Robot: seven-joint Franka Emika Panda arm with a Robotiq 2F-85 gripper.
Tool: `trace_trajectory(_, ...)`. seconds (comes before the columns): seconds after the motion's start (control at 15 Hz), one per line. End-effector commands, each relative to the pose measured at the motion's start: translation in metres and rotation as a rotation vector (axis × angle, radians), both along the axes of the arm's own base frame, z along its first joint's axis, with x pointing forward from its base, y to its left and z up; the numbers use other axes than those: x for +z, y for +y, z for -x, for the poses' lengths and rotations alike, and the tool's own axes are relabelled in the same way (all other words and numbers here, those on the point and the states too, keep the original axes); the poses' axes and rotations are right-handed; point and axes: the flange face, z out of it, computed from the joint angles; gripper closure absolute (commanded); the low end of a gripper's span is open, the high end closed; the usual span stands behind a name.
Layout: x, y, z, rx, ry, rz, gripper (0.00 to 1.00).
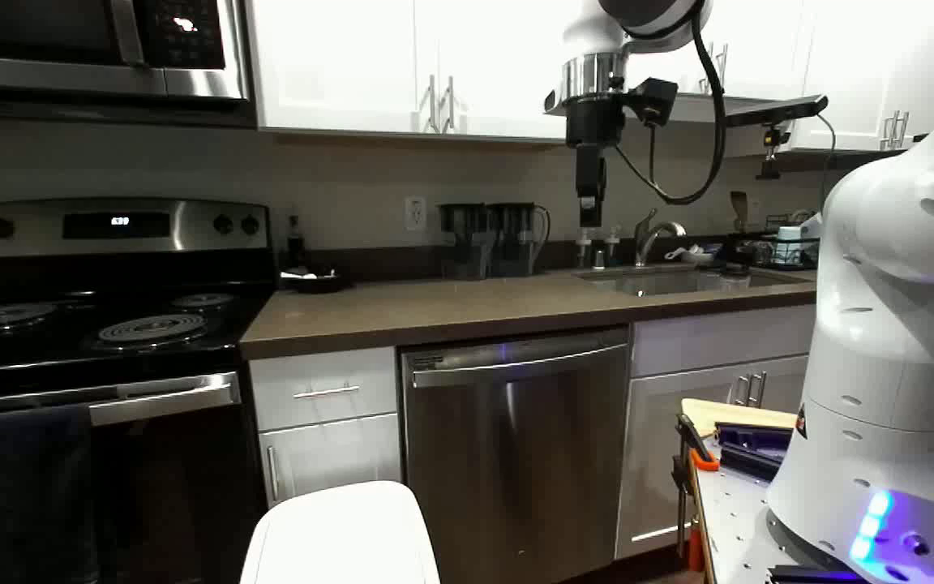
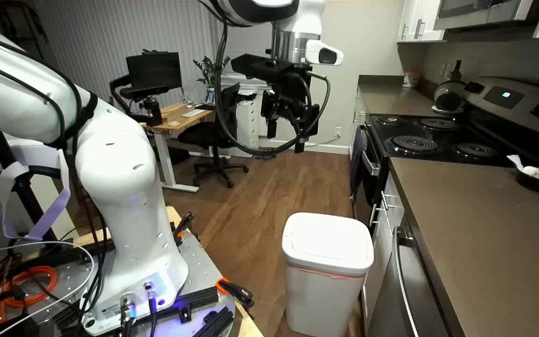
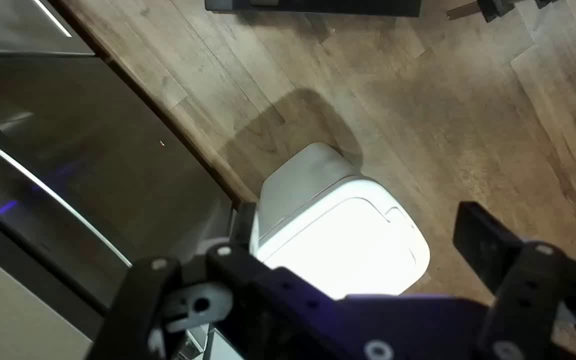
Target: Open the trash bin
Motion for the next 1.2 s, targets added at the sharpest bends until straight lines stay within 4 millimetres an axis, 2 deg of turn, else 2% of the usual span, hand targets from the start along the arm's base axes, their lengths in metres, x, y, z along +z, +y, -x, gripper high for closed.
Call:
trace_trajectory(0.0,0.000,0.000,0.000,0.000,0.001,0.000,0.00)
trace_trajectory(0.73,0.000,0.000,0.000,0.000,0.001,0.000,0.00)
trace_trajectory(0.93,-0.009,0.016,-0.013,0.033,0.013,0.013,0.00)
trace_trajectory(1.13,-0.022,0.036,-0.039,0.078,0.011,0.013,0.00)
